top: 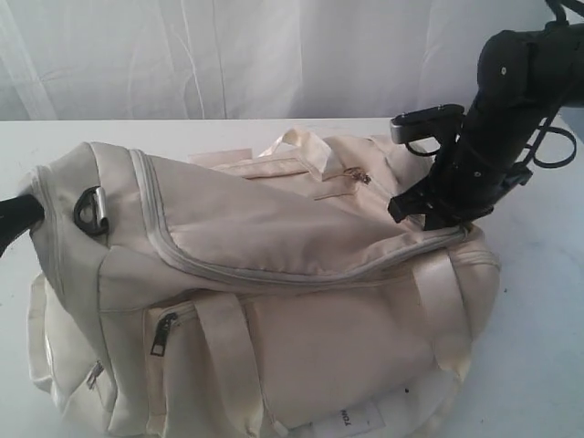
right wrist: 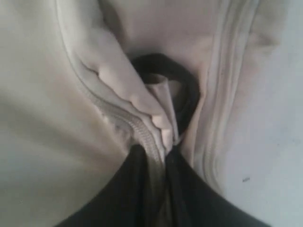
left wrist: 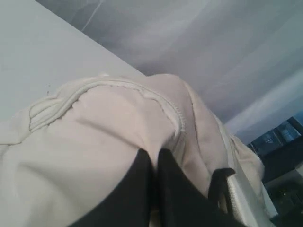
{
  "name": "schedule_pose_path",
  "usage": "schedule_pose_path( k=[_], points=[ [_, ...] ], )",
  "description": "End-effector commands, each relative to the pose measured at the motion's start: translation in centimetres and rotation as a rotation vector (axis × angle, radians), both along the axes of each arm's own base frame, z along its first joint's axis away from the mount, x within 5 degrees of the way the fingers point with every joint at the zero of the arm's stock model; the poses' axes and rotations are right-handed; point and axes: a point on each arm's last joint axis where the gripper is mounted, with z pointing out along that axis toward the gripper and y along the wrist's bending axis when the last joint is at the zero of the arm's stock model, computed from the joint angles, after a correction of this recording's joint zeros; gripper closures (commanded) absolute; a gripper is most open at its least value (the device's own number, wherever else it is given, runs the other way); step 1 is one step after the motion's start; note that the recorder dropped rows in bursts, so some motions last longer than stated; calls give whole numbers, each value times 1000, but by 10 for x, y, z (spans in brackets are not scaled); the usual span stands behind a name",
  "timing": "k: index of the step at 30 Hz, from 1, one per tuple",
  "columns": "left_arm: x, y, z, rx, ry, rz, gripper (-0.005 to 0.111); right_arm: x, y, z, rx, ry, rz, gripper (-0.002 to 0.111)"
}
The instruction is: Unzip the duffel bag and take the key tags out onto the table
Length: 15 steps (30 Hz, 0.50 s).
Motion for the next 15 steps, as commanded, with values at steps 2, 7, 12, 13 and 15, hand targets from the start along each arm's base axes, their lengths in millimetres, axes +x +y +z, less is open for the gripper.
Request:
schedule_pose_path(
  k=[2, 7, 12, 13, 15],
  points=[
    [2, 5, 3, 20, -31, 54, 107, -28, -15, 29, -75, 103, 57, 108],
    [2, 6, 0, 114, -28, 59, 107, -49, -15, 66, 24, 75, 41, 108],
    [2, 6, 0, 118, -29, 54, 98, -65, -14, 77, 104, 73, 53, 108],
    [2, 6, 0, 120, -29, 52, 93, -67, -15, 76, 103, 75, 53, 108],
    [2, 5, 0, 122, -34, 46, 77, -70, -16, 74, 101, 84, 50, 108]
  ],
)
